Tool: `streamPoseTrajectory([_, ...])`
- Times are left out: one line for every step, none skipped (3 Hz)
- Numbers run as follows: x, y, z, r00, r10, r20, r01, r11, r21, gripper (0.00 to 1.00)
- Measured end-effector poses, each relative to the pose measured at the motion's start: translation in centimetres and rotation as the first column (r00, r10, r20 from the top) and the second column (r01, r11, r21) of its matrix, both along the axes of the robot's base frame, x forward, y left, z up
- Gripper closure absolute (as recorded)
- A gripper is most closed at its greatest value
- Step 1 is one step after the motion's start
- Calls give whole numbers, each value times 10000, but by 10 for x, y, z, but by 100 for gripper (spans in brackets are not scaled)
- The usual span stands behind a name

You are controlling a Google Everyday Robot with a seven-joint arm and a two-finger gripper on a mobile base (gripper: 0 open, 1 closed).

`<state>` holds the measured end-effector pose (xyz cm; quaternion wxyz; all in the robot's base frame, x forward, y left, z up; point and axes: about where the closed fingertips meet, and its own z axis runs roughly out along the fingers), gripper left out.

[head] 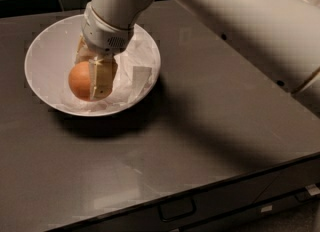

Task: Pick orange from white bowl

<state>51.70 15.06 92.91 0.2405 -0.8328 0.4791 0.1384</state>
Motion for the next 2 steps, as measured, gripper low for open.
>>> streamPoseTrajectory([-7,-10,24,9975,-305,643,289,9993,246,100])
streamPoseTrajectory([-7,-10,24,9975,-304,643,289,9993,246,100])
